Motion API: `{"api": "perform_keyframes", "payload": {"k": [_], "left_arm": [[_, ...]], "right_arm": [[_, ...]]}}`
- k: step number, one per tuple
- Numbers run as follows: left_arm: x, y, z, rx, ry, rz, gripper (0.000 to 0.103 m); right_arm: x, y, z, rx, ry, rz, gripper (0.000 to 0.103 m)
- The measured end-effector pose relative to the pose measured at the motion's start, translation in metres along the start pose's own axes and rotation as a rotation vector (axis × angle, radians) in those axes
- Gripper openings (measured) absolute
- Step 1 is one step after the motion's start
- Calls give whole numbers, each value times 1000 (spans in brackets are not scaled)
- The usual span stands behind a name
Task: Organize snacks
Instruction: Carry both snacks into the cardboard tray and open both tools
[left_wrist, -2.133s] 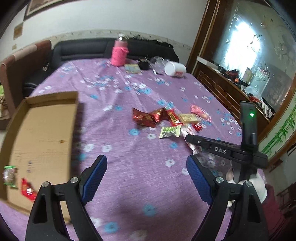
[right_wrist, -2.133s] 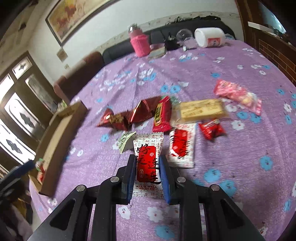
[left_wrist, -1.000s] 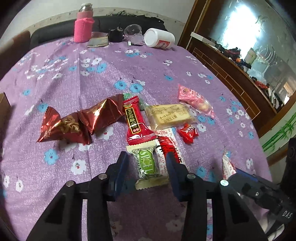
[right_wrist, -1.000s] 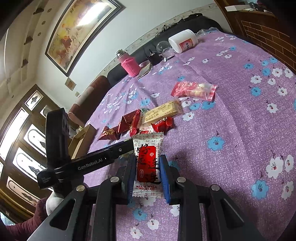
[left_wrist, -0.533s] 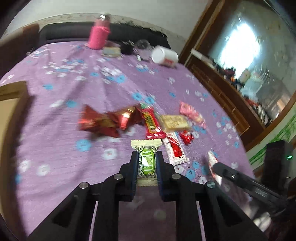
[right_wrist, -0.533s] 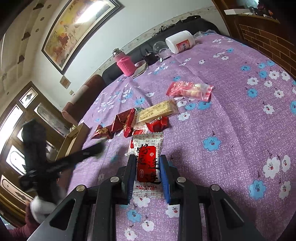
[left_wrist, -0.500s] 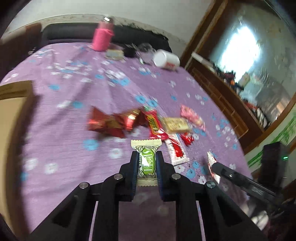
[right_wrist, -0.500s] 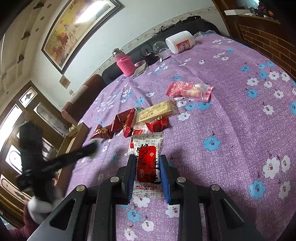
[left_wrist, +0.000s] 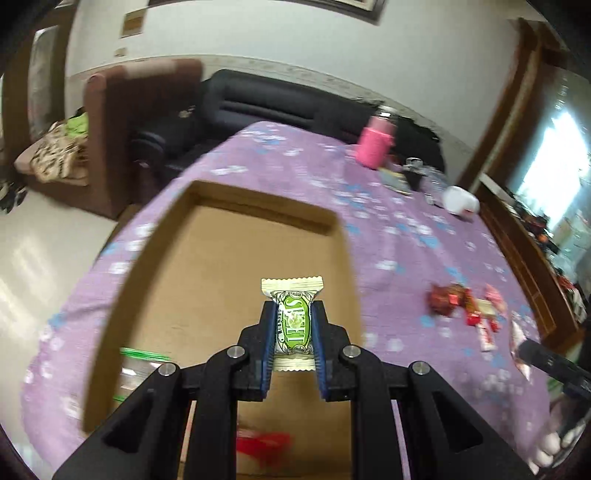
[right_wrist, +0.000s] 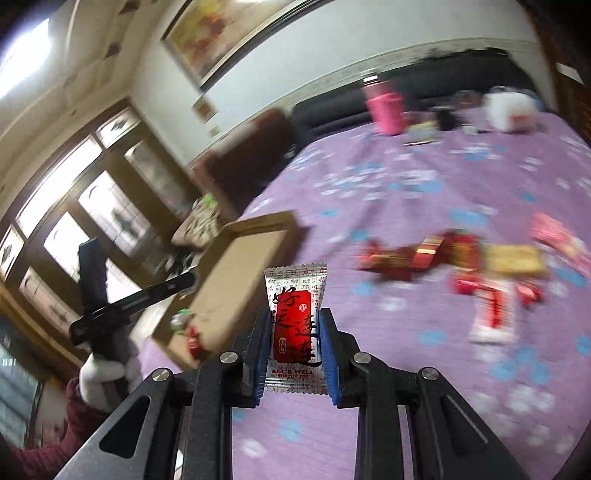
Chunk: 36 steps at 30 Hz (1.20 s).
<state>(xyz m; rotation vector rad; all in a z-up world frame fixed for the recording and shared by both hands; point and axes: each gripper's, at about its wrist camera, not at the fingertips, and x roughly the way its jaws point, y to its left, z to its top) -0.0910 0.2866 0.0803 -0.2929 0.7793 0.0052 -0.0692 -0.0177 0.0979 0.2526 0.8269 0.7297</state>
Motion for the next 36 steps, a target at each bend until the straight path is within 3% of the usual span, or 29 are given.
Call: {"api": "perform_keyframes", "payload": {"k": [4,8,13,18,21,23,25,28,32,36], "left_arm": [[10,34,5,-25,16,43,18],[20,54,8,-40,42,71,18],[30,65,3,-45,80,92,18],[36,73,-1,-61,101,92,18],[35,77,-1,-79,99,90,20],[33,79,-1,-94,99,78,27],[28,78,1,-100,88,68,43],[17,76,2,-104,65,71,47],[-12,65,3,-127,0,35,51],[-45,36,0,-108,-79,-22,69]], "right_arm": [[50,44,6,-47,78,57,28],[109,79,7,-88,166,58,28],[171,100,-1,-98,262,49,28],[205,106,-8,-116,314,21,28],[210,108,-11,-131,310,-1,30],[211,110,-12,-131,306,-4,32],[207,108,-10,-126,294,5,32],[195,110,-8,-128,265,11,32],[162,106,-6,-122,204,21,32],[121,89,-7,-94,131,14,32]]}}
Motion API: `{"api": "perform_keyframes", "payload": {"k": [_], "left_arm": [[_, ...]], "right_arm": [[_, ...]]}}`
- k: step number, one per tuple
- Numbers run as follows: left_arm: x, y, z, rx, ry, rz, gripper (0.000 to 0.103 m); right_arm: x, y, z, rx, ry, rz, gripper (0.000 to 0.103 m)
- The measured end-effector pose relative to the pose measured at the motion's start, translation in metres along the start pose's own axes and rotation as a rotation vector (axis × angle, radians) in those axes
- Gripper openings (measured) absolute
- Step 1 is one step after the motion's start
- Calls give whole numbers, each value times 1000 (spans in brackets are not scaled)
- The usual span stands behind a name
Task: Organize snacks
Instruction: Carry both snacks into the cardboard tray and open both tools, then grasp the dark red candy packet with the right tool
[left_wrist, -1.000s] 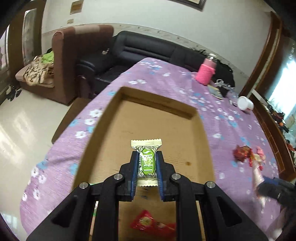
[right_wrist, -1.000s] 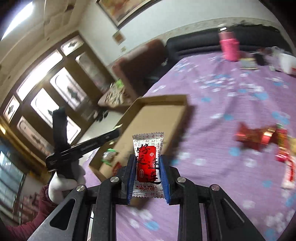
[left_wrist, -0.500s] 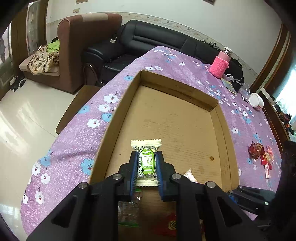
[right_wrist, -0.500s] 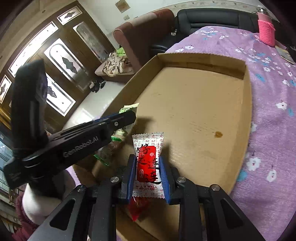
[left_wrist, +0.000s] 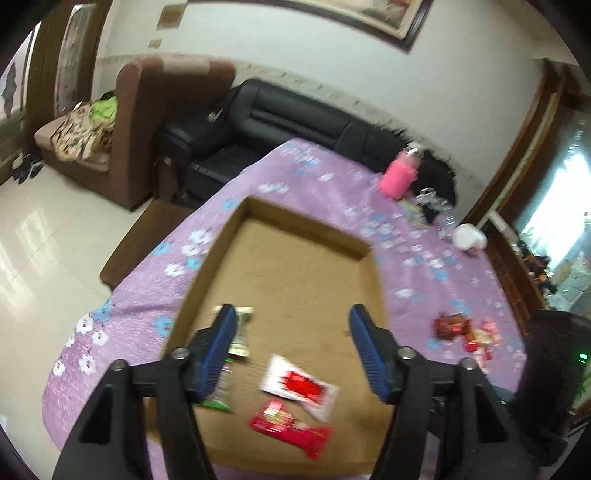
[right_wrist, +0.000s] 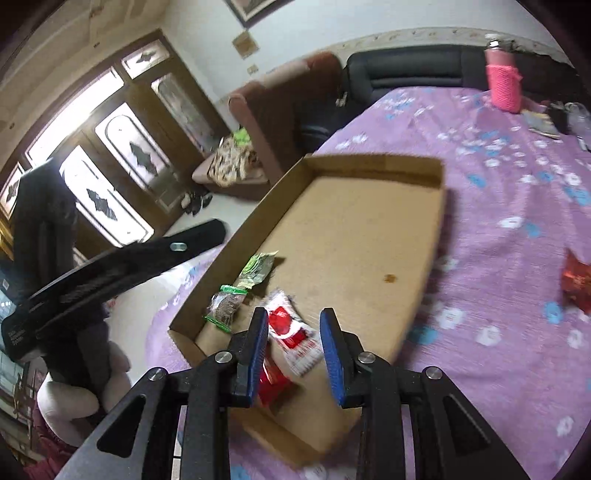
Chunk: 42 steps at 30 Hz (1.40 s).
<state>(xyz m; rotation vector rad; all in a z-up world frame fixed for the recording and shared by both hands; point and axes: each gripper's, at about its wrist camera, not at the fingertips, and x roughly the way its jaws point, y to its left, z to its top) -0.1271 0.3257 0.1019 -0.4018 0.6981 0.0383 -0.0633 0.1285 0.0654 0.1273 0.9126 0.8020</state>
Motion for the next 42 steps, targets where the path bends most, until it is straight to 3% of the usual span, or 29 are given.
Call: {"api": "perform_keyframes", "payload": {"k": [5,11,18,22,27,33,37,42], "left_arm": [[-27,-48,-14,40,-37,-117,75],[-32,-96,-41,79,-20,-219,77],[-10,-121,-66,115,67,-230,77],[-6,-121,-68,119,75,-213,77],[-1,-115,-66,110,78,-199,77],[6,-114,-67,111,95,-198,77],[10,-116,-67,114,103,-202,77],[16,-126,-65,134,119,-216,77]], "right_arm": [[-56,-48,-12,60,-94,-94,32],[-128,-152,-25,260,-179,-260,31],[-152,-225,-24,384,-190,-335,31],[-139,-236,-14,384,-173,-346,31],[-107,-240,2,329,-122,-433,31],[-80,-248,7,309,-82,-479,31],[-77,-241,2,297,-69,-458,21],[-89,-220,-21,279,-17,-365,21]]}}
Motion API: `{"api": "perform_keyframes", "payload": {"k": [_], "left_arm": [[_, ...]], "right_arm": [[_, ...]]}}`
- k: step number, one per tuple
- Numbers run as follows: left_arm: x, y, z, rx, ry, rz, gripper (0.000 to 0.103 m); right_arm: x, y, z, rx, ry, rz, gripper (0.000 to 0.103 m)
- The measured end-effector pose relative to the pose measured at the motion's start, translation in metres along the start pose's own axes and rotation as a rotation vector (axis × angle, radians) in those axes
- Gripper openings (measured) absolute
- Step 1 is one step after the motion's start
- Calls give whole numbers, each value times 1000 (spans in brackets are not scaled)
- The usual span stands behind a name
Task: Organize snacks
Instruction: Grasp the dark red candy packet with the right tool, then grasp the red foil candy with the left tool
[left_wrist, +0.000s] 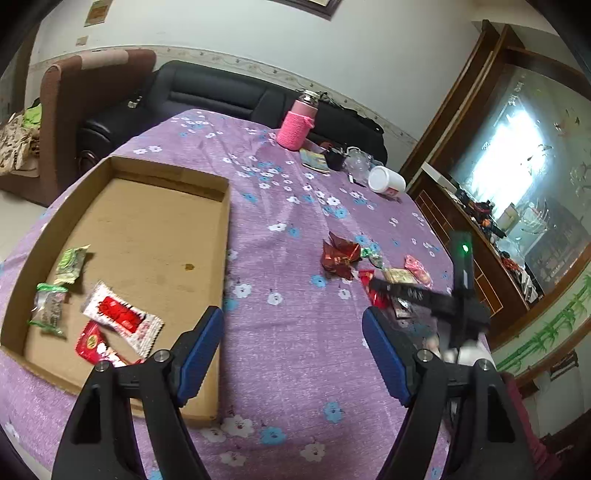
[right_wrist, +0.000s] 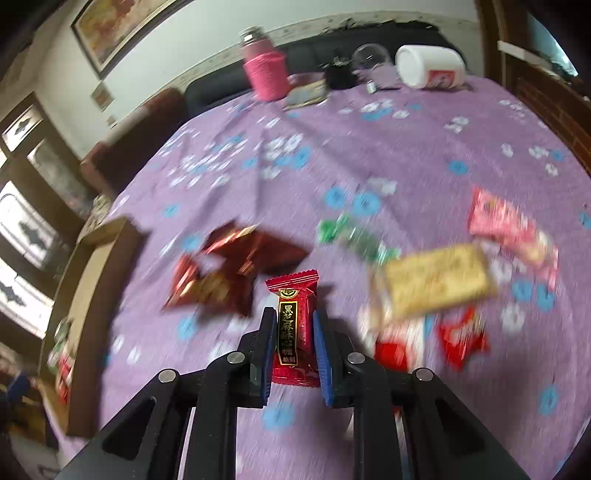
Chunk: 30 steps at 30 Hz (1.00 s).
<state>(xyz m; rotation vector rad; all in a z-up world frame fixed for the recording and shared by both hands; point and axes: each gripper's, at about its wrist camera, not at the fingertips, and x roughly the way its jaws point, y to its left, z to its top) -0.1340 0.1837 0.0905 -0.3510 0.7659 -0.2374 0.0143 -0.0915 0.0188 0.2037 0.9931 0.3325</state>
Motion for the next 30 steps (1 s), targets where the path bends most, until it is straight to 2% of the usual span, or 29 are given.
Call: {"api": "perform_keyframes", "payload": {"k": [6,8,12,16,21,28,29,30], "left_arm": [[37,-21,14,-16,52,-46,77],[53,-30,21,-24,57,-67,77],[94,-42,42,-23,52,-58,77],[141,-44,53,-55,94,-43,76],[184,-50,54,-22,129,-12,76],[220,-61,46,62,198,-31,75],[219,-65,44,94,185,-20,71],[221,-69,43,121,197,-23,50]], "right_arm": [[-15,-5,-22,2,-61,19,21],[-13,-13,-22,32,-73,50,21],[-13,-25,-22,72,-90,95,21],[-14,-29,-23,83,-90,119,21],[-15,-24,-23,65,-83,143,21],[-5,-2,-25,-35,-65,98,23],[-4,0,-26,-46,-63,90,23],[-3,0,-26,-49,-59,85,24]]}}
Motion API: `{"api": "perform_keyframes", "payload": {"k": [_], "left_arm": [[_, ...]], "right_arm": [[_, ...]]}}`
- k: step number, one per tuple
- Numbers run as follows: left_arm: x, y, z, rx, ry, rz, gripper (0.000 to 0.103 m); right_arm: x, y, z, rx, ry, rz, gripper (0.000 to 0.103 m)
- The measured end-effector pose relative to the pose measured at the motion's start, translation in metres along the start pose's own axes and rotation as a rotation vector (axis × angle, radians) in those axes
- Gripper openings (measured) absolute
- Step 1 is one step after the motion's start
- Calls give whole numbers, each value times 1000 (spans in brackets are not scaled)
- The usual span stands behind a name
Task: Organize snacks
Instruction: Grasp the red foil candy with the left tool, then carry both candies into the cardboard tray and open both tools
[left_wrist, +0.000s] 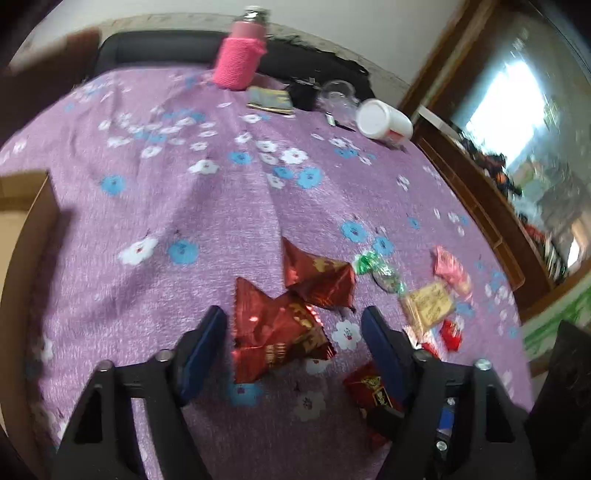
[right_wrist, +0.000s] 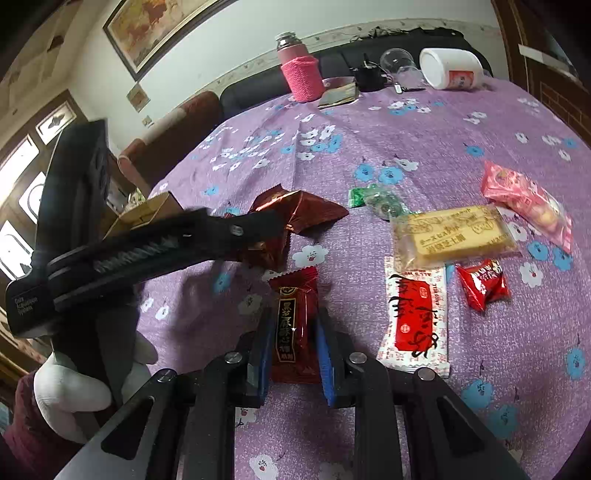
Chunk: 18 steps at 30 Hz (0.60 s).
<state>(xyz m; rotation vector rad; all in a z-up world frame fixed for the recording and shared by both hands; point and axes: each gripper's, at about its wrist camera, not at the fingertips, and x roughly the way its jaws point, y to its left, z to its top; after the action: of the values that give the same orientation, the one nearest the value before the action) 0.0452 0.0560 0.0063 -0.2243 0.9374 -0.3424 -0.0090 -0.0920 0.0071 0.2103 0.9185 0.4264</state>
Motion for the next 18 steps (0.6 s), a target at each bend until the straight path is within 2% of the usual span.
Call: {"api": "perform_keyframes", "payload": {"k": [1,3,10,18], "left_arm": [[3,-2,-1,16,17,5,42],[1,-6,-3,45,-3,16,38],[-15,3,-4,-9,-38,17,35],[-72,21,-13,-64,-113,-14,35]], "right_arm": [[0,1,0,-7,-3,-4,24],[2,2,0,-21,-9,-9,24],[-1,1,-2,-23,-15,19,21],[-13,-12,0,53,-55,75,21]]}}
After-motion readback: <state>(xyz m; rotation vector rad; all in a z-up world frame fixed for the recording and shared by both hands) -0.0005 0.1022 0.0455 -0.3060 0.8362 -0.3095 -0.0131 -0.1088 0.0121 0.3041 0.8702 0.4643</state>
